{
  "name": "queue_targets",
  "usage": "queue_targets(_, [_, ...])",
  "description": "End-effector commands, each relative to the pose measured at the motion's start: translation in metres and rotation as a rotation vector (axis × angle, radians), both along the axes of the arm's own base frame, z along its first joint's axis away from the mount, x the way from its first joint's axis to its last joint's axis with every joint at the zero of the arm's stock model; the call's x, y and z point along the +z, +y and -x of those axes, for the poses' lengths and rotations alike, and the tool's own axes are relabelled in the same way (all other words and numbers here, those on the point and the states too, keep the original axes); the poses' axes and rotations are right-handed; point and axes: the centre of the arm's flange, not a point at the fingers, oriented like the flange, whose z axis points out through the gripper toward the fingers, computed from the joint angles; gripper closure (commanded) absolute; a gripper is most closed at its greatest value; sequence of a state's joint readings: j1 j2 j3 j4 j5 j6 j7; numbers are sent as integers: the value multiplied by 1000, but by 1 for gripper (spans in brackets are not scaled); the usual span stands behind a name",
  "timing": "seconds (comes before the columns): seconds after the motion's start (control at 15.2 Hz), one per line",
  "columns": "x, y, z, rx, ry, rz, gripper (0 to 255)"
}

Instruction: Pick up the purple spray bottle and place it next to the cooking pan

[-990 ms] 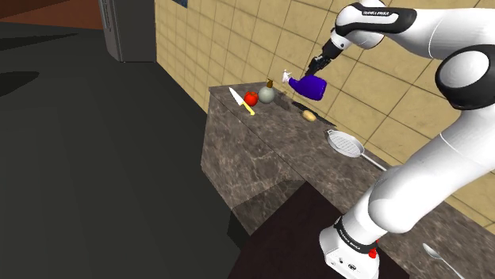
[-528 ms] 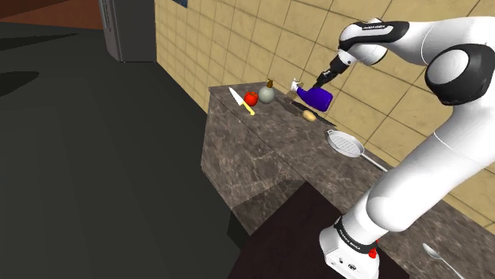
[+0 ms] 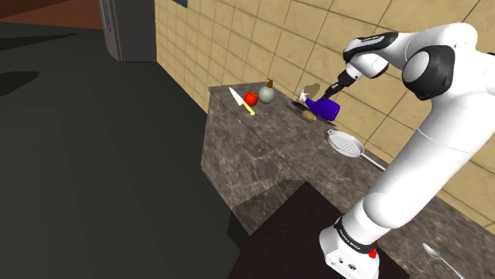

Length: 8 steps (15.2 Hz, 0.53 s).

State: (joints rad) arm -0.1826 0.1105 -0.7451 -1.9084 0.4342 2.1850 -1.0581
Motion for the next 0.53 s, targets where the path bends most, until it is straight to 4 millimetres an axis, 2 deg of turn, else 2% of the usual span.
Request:
queue_targets(0.0, [-17,-19,10,2,-1,1,255])
queue_targets(0.46, [-70,-85,48,2,-1,1,255])
